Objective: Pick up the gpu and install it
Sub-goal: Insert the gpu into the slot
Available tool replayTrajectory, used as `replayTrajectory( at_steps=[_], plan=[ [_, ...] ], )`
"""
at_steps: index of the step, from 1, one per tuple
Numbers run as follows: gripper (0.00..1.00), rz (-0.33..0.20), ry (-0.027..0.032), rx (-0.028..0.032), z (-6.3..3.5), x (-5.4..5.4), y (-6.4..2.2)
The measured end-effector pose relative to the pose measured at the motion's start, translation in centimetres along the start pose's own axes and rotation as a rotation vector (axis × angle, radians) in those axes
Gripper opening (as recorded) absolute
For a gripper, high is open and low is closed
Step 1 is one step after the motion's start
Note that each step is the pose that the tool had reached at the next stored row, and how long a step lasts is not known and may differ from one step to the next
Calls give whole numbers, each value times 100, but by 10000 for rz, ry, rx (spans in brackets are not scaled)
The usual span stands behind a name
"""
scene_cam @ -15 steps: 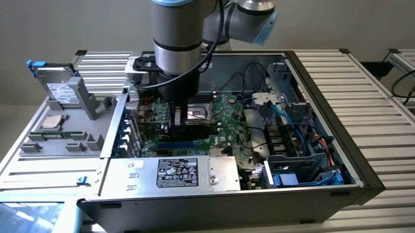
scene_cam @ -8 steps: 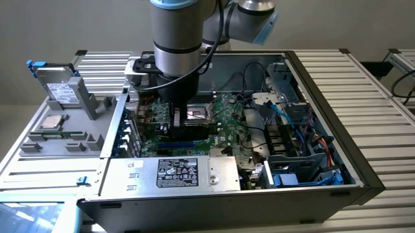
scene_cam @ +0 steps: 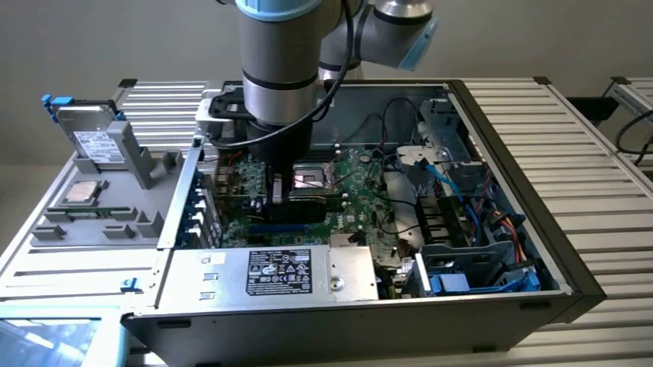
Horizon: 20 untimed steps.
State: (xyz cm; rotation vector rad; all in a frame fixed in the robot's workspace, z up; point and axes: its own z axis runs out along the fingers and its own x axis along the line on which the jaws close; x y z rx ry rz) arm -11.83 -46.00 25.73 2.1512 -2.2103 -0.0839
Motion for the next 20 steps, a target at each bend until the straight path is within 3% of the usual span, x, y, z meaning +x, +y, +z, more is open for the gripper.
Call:
replayTrajectory(
  at_steps=[4, 6, 9, 20],
  plan=[
    [28, -6, -77, -1, 8, 31, 2],
    [28, -6, -98, 39, 14, 32, 3],
    [28, 1, -103, 116, 37, 32, 33],
    [28, 214, -118, 127, 62, 31, 73]
  ],
)
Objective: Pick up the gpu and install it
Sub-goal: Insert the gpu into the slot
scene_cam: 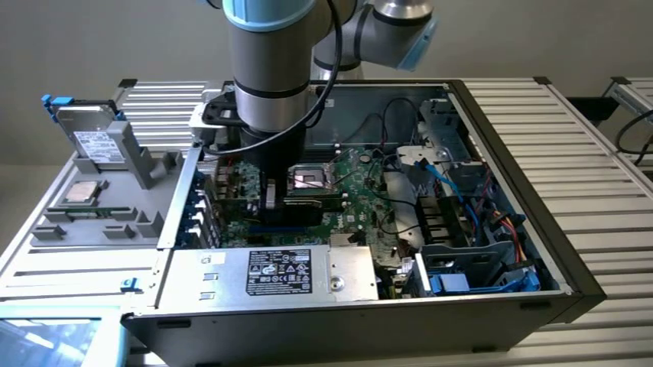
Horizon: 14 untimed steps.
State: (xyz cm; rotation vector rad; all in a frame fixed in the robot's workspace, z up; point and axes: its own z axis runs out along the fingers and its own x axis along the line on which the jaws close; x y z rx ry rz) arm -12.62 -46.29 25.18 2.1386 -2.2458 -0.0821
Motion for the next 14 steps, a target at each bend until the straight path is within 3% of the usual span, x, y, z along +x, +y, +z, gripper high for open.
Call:
replayTrajectory(
  at_steps=[8, 14],
  plan=[
    [28, 14, -17, 6, 6, -5, 2],
    [28, -17, 8, 11, 11, -25, 10]
  ],
)
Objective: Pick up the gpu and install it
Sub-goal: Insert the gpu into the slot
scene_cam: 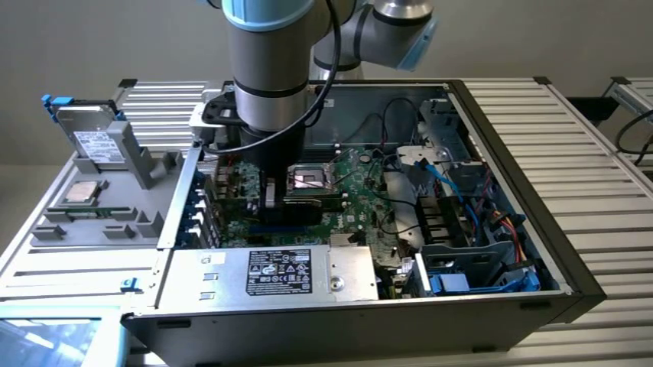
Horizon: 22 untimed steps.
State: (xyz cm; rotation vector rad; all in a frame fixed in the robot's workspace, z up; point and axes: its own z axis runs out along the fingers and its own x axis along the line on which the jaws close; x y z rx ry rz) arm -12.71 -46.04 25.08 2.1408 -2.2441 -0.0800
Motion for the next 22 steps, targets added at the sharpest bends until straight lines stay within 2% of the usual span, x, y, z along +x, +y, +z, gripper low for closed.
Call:
replayTrajectory(
  at_steps=[4, 14, 22],
  plan=[
    [28, -63, 44, 1, 0, -3, 1],
    [28, -168, 61, 11, 4, -20, 5],
    [28, -165, 121, 14, 27, -38, 8]
  ],
)
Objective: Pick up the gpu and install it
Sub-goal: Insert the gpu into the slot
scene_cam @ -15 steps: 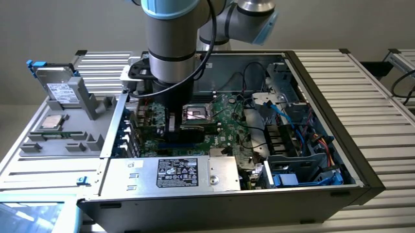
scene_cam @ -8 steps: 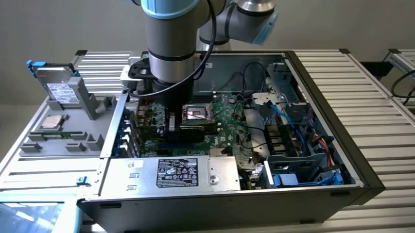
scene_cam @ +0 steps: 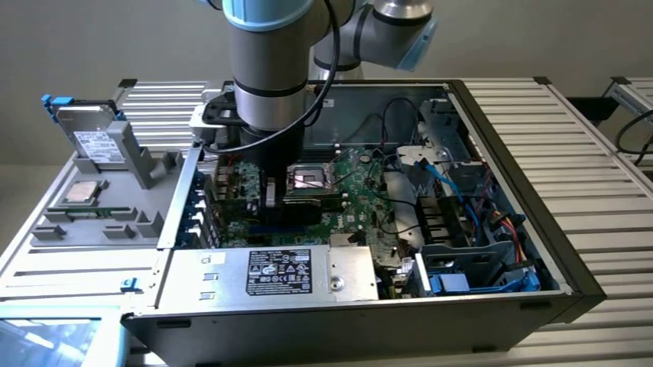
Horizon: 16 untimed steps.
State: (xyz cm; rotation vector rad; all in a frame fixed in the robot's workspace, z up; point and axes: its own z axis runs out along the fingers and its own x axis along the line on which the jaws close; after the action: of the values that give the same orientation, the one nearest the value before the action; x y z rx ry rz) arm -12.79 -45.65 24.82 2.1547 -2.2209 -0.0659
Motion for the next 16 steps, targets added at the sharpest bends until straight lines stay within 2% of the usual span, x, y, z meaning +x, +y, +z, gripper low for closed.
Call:
replayTrajectory(
  at_steps=[16],
  plan=[
    [28, 2, 17, 1, 29, -2, 1]
  ],
)
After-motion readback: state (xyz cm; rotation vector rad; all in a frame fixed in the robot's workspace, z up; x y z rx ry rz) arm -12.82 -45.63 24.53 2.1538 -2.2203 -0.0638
